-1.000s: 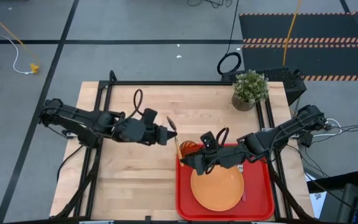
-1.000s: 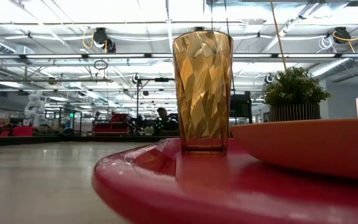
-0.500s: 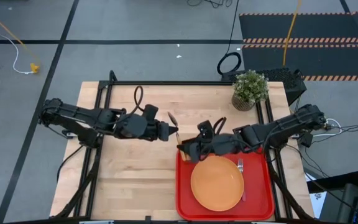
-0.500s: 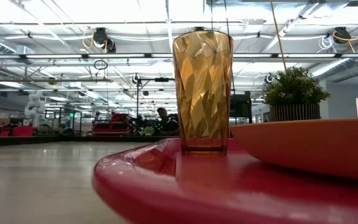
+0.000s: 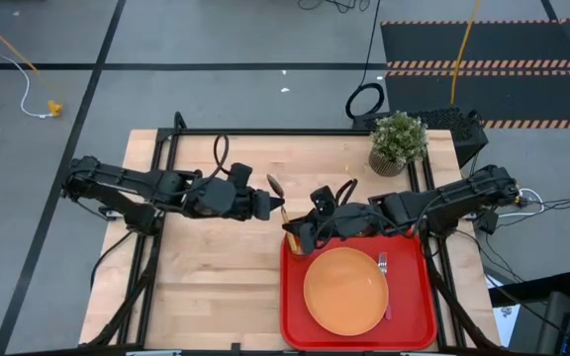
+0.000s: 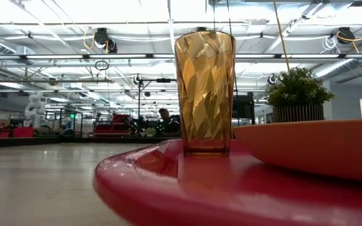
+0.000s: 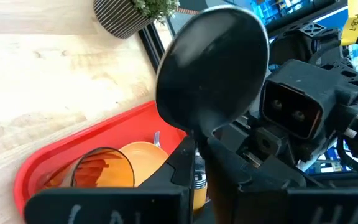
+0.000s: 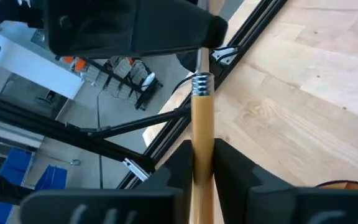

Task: Pick and place plate/cup/fork/spoon on tray
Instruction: Put the yellow spoon on the red tray to the right of the red fork

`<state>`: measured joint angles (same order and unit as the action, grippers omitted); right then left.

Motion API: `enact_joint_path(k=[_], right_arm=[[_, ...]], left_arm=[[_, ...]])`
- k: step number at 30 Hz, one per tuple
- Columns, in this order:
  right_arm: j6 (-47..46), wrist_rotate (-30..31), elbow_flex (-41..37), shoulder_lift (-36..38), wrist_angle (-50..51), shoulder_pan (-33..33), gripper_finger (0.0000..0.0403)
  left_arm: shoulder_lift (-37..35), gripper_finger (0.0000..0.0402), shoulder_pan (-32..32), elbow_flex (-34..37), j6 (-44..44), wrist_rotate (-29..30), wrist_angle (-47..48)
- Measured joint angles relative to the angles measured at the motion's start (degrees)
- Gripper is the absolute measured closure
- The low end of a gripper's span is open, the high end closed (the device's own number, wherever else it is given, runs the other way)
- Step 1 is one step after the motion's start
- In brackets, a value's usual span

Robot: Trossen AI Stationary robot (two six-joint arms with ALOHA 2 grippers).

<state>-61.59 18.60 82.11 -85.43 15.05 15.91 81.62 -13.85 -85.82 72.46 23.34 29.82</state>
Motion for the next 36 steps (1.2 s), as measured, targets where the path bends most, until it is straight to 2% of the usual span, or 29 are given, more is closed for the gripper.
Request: enact_joint_path(k=[3,8,12,17,22,27,31,36], right_arm=[[1.04,-1.1,0.0,0.0,-0.11,-0.52,0.0386],[0.99,-3.59,0.0,0.13,-0.61,-1.61,0.0386],[0.82,-6.65,0.0,0.75,-0.33,-2.73,0.0385],[0.97,-7.47,-0.11,3.09,0.37,-3.57,0.0386],[2.18,-9.98,-0.09,5.43,0.4,-4.6,0.0386],[2.66,-14.89,-0.09,7.74,-0.24,-5.38,0.0386],[2.76,-20.81,-0.09,9.17,-0.92,-5.89,0.0386],[2.92,-29.41,-0.09,9.75,-6.32,-5.89,0.0386]], left_arm=[[0.02,0.0376,0.13,0.0,-0.17,0.09,-0.17],[0.02,0.0365,0.3,0.0,-2.79,-0.17,-2.14],[0.02,0.0322,0.9,0.0,-3.84,-1.98,-3.44],[0.02,0.0257,1.09,0.0,-5.91,-4.15,-5.0],[0.02,0.0218,1.09,0.0,-10.07,-6.76,-9.37],[0.0,0.0209,1.42,0.0,-15.97,-8.78,-14.33],[0.0,0.0208,1.78,0.0,-22.15,-9.95,-18.19],[0.0,0.0208,2.33,0.0,-31.11,-14.01,-23.94]])
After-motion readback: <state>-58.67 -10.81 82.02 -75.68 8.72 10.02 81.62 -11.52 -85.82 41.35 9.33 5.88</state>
